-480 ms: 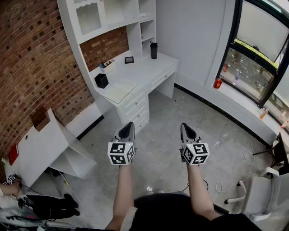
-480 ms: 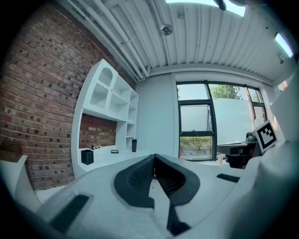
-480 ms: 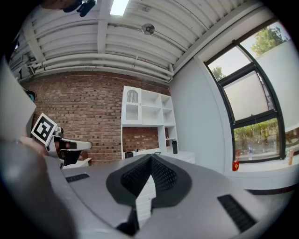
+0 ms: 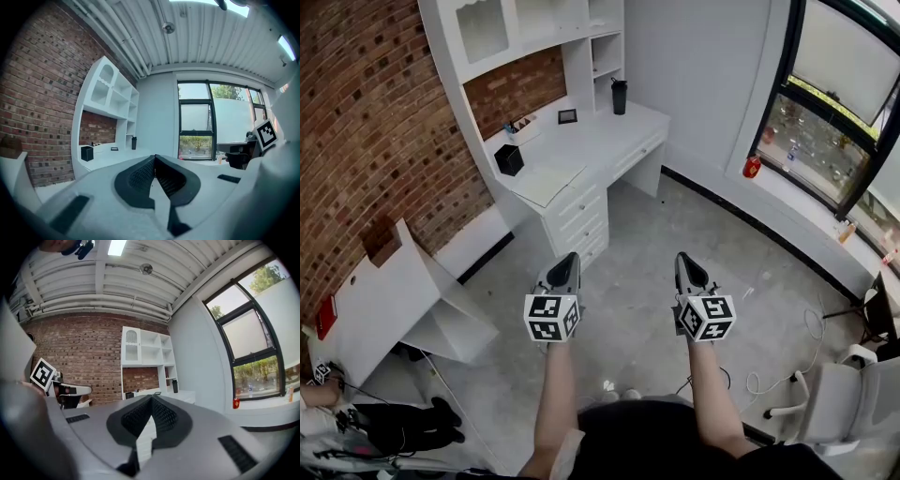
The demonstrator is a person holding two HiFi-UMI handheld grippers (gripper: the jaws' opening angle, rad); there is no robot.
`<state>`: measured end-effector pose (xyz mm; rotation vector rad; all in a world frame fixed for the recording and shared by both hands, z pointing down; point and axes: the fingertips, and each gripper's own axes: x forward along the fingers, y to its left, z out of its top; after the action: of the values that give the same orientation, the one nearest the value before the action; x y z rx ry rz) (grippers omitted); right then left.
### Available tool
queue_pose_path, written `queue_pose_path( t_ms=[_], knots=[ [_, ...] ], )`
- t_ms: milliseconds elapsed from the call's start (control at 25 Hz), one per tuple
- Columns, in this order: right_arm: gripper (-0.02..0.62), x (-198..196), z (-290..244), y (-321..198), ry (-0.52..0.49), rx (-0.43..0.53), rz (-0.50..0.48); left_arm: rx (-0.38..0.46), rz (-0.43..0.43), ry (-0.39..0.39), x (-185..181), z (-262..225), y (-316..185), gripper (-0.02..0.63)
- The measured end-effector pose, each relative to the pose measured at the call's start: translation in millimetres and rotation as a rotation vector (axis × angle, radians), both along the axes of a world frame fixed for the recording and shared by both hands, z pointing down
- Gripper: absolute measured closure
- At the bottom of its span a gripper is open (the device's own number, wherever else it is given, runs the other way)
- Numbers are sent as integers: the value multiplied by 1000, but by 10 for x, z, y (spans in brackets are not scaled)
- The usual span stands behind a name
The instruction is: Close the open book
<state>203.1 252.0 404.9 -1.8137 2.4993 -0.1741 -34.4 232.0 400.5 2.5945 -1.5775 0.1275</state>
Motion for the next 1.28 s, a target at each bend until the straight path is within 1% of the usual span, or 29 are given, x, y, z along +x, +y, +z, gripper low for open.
queue_pose_path(
  t_ms=[120, 280, 480, 720, 760, 840, 1040, 1280],
  knots=[
    [597, 9, 24, 23, -33, -8, 3, -7, 2, 20, -5, 24, 28, 597],
    [597, -1, 35, 68, -18, -6, 5, -13, 12, 17, 1, 55, 83, 597],
    [597, -1, 34, 123, -25, 8, 4, -7, 20, 18, 20, 85, 166, 597],
    [597, -17, 74, 163, -43, -1, 0, 7, 55, 47, 40, 91, 246, 594],
    [597, -17, 88, 168, -44, -5, 0, 7, 60, 51, 42, 98, 255, 586],
    [597, -22, 111, 178, -46, -10, 2, 5, 69, 56, 41, 115, 270, 531],
    [597, -44, 127, 195, -46, -18, 8, 1, 93, 60, 46, 151, 307, 436],
    [597, -113, 100, 162, -42, -17, 20, 13, 106, 61, -38, 132, 290, 394]
  ],
)
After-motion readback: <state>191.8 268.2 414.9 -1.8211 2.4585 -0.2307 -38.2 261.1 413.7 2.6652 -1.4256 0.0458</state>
